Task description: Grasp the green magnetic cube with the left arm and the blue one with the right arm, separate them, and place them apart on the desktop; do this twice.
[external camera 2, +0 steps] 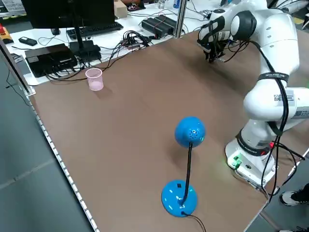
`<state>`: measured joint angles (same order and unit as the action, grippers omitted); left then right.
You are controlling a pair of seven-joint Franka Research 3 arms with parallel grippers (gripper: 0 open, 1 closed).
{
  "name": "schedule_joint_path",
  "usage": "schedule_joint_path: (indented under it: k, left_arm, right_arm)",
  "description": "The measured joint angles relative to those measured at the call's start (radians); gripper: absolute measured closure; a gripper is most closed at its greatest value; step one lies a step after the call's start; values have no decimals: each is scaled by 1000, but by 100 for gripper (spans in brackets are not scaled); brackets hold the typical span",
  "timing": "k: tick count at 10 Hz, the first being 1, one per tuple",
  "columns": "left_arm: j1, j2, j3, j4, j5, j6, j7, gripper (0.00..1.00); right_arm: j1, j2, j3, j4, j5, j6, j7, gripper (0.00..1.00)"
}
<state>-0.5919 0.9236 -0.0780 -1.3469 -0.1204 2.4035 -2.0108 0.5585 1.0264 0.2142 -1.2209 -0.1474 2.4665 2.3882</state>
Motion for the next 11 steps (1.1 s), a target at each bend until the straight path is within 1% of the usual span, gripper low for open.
schedule_joint_path:
  k: [1, 5, 7, 9, 11]
  left_arm:
    - [0, 0, 0, 0, 0, 0, 0, 76]
    - [5, 0, 3, 1, 0, -4, 0, 76]
    - [29, -2, 8, 5, 0, -26, 14, 76]
    - [86, -14, 14, 12, 10, -95, 58, 76]
    - [172, -41, 17, 19, 40, -113, 86, 76]
  right_arm:
    - [0, 0, 0, 0, -5, 0, 0, 76]
    - [0, 0, 0, 0, -14, 0, 0, 76]
    - [0, 0, 0, 0, -15, 0, 0, 76]
    - [0, 0, 0, 0, -15, 0, 0, 76]
    - [0, 0, 1, 0, -16, 0, 0, 76]
